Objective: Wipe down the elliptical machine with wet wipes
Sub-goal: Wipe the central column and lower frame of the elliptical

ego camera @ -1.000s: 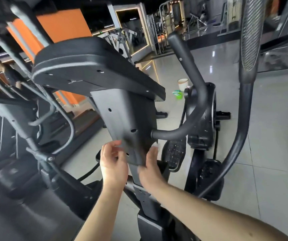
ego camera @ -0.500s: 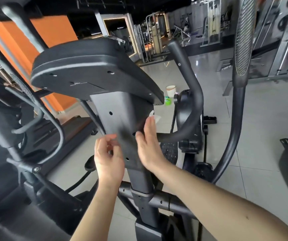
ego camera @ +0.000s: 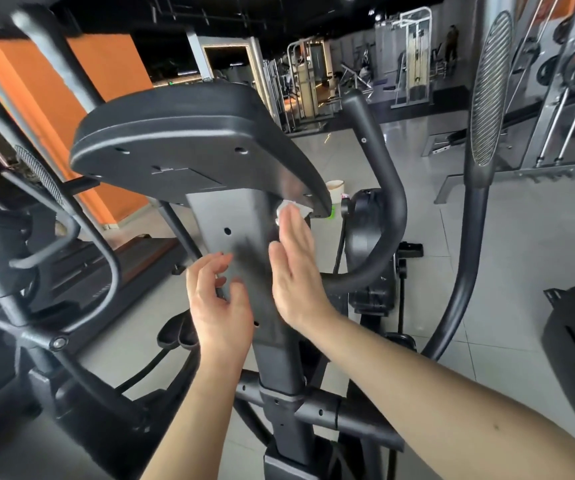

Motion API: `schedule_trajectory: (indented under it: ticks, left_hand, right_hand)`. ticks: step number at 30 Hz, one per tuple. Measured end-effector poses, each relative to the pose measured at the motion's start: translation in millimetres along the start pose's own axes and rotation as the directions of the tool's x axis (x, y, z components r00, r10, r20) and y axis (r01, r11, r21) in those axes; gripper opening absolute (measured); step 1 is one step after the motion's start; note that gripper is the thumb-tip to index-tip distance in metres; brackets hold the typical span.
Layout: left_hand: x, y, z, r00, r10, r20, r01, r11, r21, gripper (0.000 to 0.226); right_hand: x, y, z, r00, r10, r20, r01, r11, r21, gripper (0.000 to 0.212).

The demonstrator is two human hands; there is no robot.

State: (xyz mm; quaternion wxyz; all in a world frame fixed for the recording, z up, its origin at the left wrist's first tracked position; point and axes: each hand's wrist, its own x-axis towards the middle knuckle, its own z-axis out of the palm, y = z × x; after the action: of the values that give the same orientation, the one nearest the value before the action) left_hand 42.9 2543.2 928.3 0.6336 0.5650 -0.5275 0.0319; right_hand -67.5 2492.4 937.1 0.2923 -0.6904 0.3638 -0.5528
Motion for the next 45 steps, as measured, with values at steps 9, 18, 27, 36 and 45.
schedule_trajectory:
  ticks: [9, 18, 27, 36, 45]
  left_hand:
    - [-3.5, 1.0, -0.7, 0.998, -0.057, 0.033, 0.057, 0.998, -0.013, 0.04]
    - [-10.3, 2.8, 6.7, 0.996, -0.073, 0.049, 0.075, 0.996, -0.037, 0.04]
    - [-32.6, -8.4, 10.8, 0.991, -0.103, 0.09, 0.107, 0.994, -0.038, 0.039]
    - [-47.5, -12.3, 7.8, 0.984, -0.141, 0.111, 0.15, 0.986, -0.078, 0.041]
    - [-61.1, -31.2, -2.5, 0.971, -0.189, 0.146, 0.207, 0.971, -0.121, 0.043]
  right_hand:
    - [3.9, 14.6, -5.8, 0.944, 0.321, 0.08, -0.33, 0.929, 0.164, 0.062]
    - [0.2, 36.3, -0.7, 0.949, 0.315, -0.027, -0.314, 0.949, 0.033, 0.024]
    - [-50.4, 52.5, 2.5, 0.975, 0.176, -0.136, -0.183, 0.983, -0.034, 0.021]
    - [-17.5, 79.1, -46.7, 0.975, -0.212, -0.059, 0.147, 0.825, -0.545, 0.018]
    - [-65.9, 80.5, -40.7, 0.949, -0.308, 0.073, 0.301, 0.81, -0.502, 0.013]
